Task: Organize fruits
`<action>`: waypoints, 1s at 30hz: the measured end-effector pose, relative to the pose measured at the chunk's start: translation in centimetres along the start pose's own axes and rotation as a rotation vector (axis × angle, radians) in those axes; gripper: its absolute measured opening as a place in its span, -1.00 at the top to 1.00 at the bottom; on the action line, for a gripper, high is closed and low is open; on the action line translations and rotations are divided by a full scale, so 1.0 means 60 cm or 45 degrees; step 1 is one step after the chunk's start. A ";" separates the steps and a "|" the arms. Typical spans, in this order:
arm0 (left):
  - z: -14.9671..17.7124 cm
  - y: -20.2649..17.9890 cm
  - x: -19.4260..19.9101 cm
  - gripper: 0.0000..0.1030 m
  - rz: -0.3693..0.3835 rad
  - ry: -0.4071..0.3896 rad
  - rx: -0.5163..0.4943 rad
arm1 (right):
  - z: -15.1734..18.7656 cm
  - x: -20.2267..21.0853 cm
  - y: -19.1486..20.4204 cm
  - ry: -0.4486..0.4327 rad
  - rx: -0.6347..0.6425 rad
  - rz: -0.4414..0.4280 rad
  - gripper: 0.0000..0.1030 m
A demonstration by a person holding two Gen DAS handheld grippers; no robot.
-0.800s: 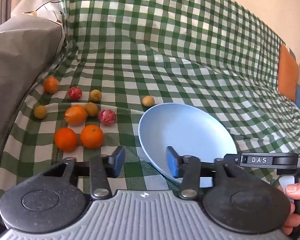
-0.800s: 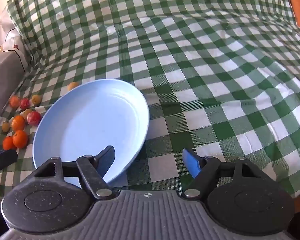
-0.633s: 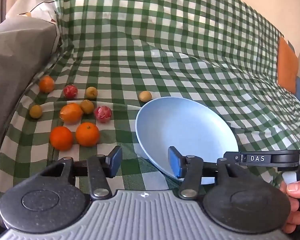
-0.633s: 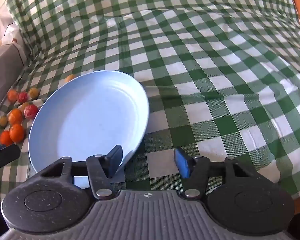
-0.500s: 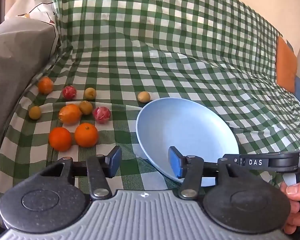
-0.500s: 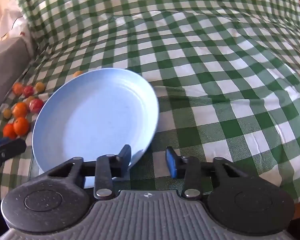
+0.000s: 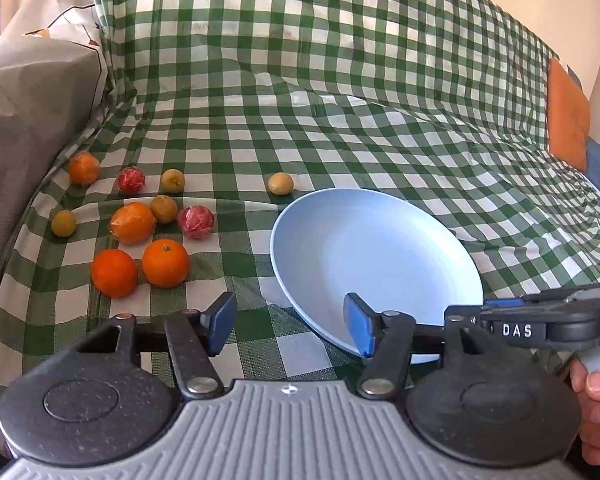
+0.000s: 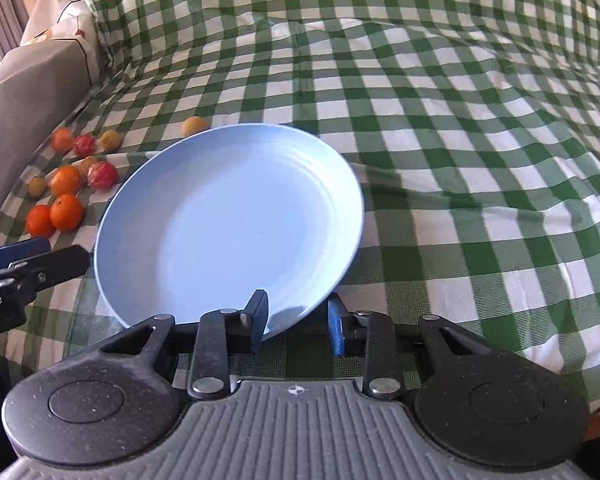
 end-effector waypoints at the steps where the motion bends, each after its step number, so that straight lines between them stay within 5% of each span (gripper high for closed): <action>1: 0.000 -0.001 0.000 -0.30 0.001 0.000 -0.004 | -0.001 0.002 -0.003 -0.010 -0.014 0.004 0.12; 7: 0.001 -0.005 -0.001 -0.35 0.006 0.005 -0.015 | -0.006 0.002 -0.017 -0.014 -0.054 0.072 -0.19; 24: 0.000 -0.016 0.009 -0.40 0.027 -0.021 -0.033 | -0.004 0.011 -0.019 -0.066 -0.052 0.204 -0.24; 27: 0.000 -0.020 0.016 -0.11 0.046 -0.038 -0.050 | -0.006 0.018 -0.025 -0.098 -0.071 0.238 -0.24; 30: -0.003 -0.020 0.029 0.39 0.088 -0.058 -0.055 | -0.010 0.026 -0.030 -0.134 -0.092 0.257 -0.23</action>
Point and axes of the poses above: each gripper's, at about its wrist camera, not at the fingertips, and x roughly against the way its jaws point, y to its left, z to its underside, the point moved 6 cm from there along -x, roughly the way its jaws point, and after that the axes turned 10 degrees about y, right-handed, at the moved point
